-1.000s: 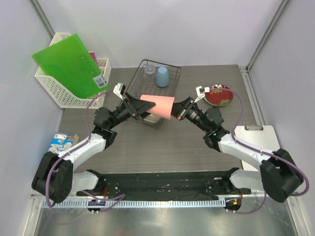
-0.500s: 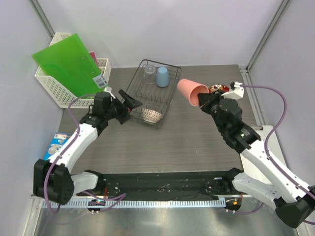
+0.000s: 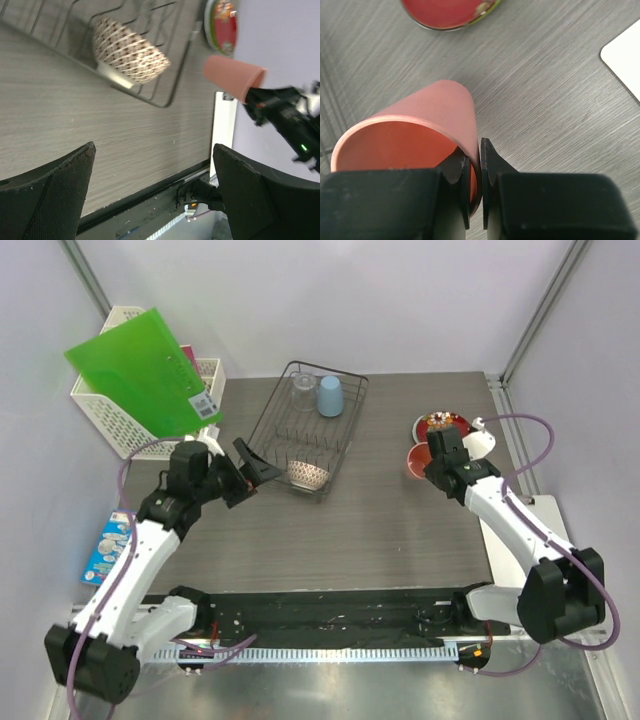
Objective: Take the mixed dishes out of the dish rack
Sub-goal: Place the cup at the center of the board.
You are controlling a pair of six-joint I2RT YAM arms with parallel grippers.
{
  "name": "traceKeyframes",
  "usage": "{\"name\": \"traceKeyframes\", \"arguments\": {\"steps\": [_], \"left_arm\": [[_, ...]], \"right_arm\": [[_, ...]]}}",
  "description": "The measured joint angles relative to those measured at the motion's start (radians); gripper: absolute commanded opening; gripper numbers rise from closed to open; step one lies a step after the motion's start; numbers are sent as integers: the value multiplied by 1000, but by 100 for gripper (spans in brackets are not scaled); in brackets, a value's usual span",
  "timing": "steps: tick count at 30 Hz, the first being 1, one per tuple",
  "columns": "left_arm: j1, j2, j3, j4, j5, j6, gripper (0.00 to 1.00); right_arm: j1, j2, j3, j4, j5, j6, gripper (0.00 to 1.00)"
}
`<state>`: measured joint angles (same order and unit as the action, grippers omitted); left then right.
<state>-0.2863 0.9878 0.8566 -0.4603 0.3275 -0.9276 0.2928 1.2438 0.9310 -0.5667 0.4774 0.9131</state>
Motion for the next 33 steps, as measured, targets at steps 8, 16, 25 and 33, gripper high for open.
{"name": "traceKeyframes", "arguments": {"steps": [8, 16, 25, 33], "left_arm": [[0, -104, 6, -3, -5, 49, 99], [-1, -89, -24, -26, -8, 50, 98], [0, -89, -24, -29, -19, 47, 98], [-3, -92, -57, -24, -4, 18, 96]], "right_arm": [[-76, 194, 19, 54, -73, 27, 1], [-89, 308, 115, 85, -114, 28, 1], [-90, 308, 233, -88, -46, -102, 2], [-107, 317, 563, -308, 66, -284, 7]]}}
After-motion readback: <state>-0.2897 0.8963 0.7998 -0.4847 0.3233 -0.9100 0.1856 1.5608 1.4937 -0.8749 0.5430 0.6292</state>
